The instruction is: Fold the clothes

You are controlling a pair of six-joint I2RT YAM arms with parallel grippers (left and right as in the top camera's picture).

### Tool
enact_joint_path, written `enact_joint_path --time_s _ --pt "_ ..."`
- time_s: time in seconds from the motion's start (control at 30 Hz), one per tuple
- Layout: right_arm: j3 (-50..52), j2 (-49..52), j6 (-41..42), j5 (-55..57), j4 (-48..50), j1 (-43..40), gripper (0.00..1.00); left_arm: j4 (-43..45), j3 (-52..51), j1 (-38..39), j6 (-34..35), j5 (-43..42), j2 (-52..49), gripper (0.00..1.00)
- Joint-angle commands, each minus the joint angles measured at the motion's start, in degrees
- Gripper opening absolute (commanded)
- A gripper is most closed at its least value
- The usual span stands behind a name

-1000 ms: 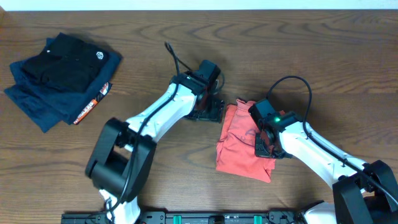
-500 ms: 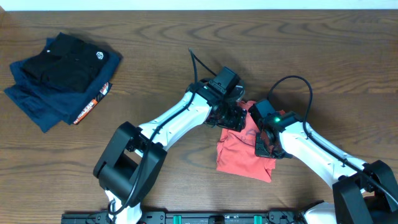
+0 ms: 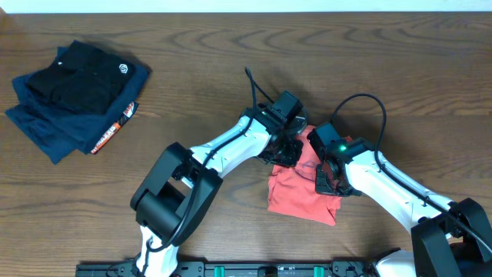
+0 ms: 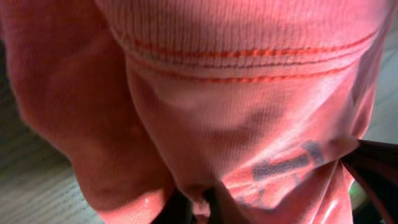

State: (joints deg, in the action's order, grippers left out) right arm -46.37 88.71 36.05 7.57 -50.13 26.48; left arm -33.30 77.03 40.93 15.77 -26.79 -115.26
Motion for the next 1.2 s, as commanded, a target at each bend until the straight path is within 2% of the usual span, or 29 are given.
enact_joint_path --time_s 0.0,0.27,0.43,0.6,0.7,0.83,0.93,1.0,1.1,1.17 --pt "0.42 -0.31 2.58 2.08 -0.55 -0.33 0.01 -0.26 0.11 -1.07 -0.5 0.42 -0.26 0.06" --pt "0.42 -0.31 3.37 2.51 -0.68 -2.51 0.01 -5.49 0.11 -5.99 1.01 0.44 0.0 0.06" --pt "0.42 -0.31 3.34 2.58 -1.16 -3.82 0.01 -5.44 0.11 -7.26 1.03 0.46 0.0 0.06" --pt "0.42 -0.31 3.34 3.17 -1.99 -4.61 0.01 -10.58 0.09 -7.26 6.78 3.34 0.0 0.06" --pt "0.42 -0.31 3.32 3.13 -1.57 -4.74 0.01 -14.14 0.09 -7.26 11.19 9.33 0.0 0.06" --pt "0.39 -0.31 2.64 1.05 0.02 -4.72 0.04 -14.25 0.11 -7.28 11.37 10.34 0.0 0.06" --pt "0.17 -0.33 1.86 -0.52 0.15 -4.74 0.21 -15.43 0.13 -7.28 11.34 9.86 0.04 0.15" --pt "-0.57 -0.44 0.63 -0.22 -0.61 -4.79 0.26 -16.79 0.24 -7.58 10.88 9.79 0.81 0.17" --pt "-2.95 -1.42 -0.5 0.13 -2.05 -5.31 0.28 -17.27 0.24 -8.79 9.75 9.94 3.52 0.33" --pt "-4.7 -2.64 -1.9 0.11 -2.23 -5.7 0.29 -17.22 0.24 -9.86 9.31 9.97 5.92 0.52"
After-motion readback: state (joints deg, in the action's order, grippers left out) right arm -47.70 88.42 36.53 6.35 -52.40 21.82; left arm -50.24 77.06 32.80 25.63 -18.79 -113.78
